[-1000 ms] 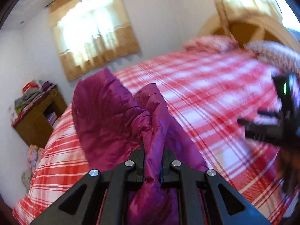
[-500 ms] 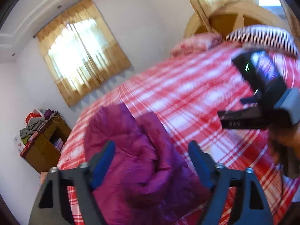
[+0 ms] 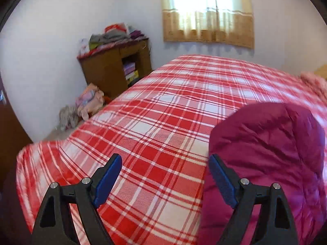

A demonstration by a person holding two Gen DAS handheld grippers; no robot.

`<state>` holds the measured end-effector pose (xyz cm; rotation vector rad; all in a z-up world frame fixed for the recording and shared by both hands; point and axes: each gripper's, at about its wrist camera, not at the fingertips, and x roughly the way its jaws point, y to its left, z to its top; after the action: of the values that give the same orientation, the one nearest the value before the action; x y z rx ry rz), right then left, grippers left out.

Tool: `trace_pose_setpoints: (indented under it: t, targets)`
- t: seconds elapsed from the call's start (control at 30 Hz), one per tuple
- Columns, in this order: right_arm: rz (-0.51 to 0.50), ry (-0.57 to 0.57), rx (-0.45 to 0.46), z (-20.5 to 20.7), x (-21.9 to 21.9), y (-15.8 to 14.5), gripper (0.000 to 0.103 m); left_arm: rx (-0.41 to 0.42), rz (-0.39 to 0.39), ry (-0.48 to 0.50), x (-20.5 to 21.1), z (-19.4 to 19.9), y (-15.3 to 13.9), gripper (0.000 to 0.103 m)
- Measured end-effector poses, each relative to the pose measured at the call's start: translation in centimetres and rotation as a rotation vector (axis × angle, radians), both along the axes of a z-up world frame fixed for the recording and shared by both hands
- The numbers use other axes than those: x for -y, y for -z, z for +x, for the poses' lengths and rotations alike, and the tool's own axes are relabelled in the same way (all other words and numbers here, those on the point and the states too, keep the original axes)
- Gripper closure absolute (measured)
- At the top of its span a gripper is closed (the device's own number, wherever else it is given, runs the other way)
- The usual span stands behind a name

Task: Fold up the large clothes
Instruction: 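Grasp the folded jacket bundle with the right gripper while the left gripper holds its other end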

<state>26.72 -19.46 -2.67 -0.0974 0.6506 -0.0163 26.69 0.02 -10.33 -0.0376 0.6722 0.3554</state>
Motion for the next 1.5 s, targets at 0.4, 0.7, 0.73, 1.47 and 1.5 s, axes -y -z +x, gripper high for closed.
trace_pose_setpoints:
  t: [0.4, 0.7, 0.73, 1.47, 1.5]
  targets:
    - [-0.027, 0.059, -0.105, 5.3, -5.8, 7.3, 0.061, 0.024, -0.144, 0.06, 1.6, 3.7, 1.4, 0.016]
    - [0.12, 0.141, -0.048, 3.9, 1.8, 12.8, 0.063, -0.073, 0.001, 0.179, 8.9, 6.7, 5.0, 0.016]
    - [0.133, 0.135, -0.039, 3.8, 2.1, 13.4, 0.063, -0.067, 0.021, 0.183, 9.5, 6.6, 5.2, 0.016]
    - [0.183, 0.131, -0.059, 4.4, 2.2, 16.2, 0.063, -0.099, 0.017, 0.145, 9.6, 7.7, 8.4, 0.007]
    - [0.184, 0.131, -0.061, 4.5, 2.2, 16.4, 0.063, -0.1, 0.019, 0.144, 9.6, 7.7, 8.5, 0.007]
